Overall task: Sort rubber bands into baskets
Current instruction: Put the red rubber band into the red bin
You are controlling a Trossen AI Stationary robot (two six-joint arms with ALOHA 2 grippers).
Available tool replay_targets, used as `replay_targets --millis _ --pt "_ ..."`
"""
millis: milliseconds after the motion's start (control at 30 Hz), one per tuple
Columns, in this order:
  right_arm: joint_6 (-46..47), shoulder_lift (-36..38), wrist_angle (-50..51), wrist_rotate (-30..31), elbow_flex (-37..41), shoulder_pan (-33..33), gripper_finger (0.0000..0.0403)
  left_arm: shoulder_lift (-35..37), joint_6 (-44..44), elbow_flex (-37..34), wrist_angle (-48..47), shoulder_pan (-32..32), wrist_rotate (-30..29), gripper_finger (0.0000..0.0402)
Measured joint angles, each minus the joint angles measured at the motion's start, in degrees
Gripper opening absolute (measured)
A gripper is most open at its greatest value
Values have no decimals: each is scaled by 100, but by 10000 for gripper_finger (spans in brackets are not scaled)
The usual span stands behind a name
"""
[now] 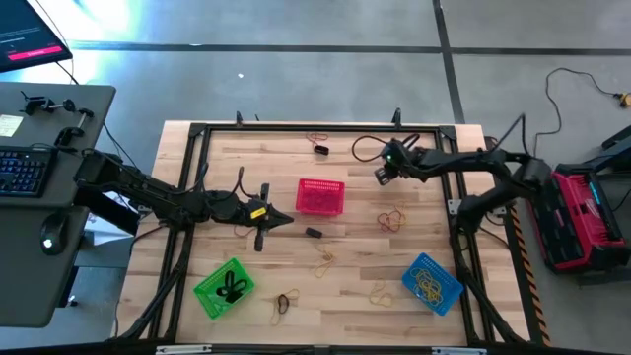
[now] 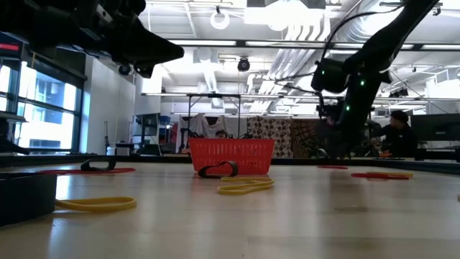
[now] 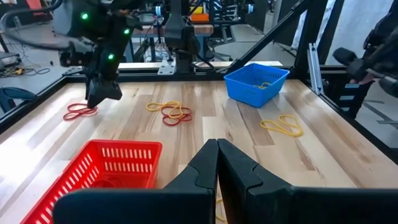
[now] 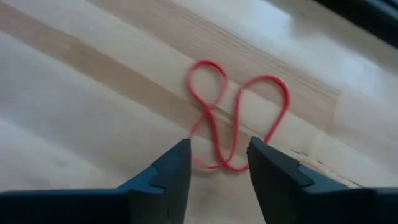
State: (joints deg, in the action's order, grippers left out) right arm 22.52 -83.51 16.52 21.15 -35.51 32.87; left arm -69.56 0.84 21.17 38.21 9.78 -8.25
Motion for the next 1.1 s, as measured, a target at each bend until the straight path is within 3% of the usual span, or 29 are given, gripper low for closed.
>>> replay_targets --millis 300,533,600,833,1100 --pt "-450 -480 -424 -515 -9 471 125 0 8 0 -81 2 6 0" --pt "-753 -499 -542 -714 -9 505 20 0 46 0 -110 2 13 0" --pt "-786 -488 -578 -670 -7 456 9 0 46 0 -110 2 13 0" --pt "-799 -120 -659 -639 -43 -45 3 0 48 0 -113 2 13 0" --pt "-696 752 -872 -561 -44 -1123 0 0 48 2 -110 0 -1 0"
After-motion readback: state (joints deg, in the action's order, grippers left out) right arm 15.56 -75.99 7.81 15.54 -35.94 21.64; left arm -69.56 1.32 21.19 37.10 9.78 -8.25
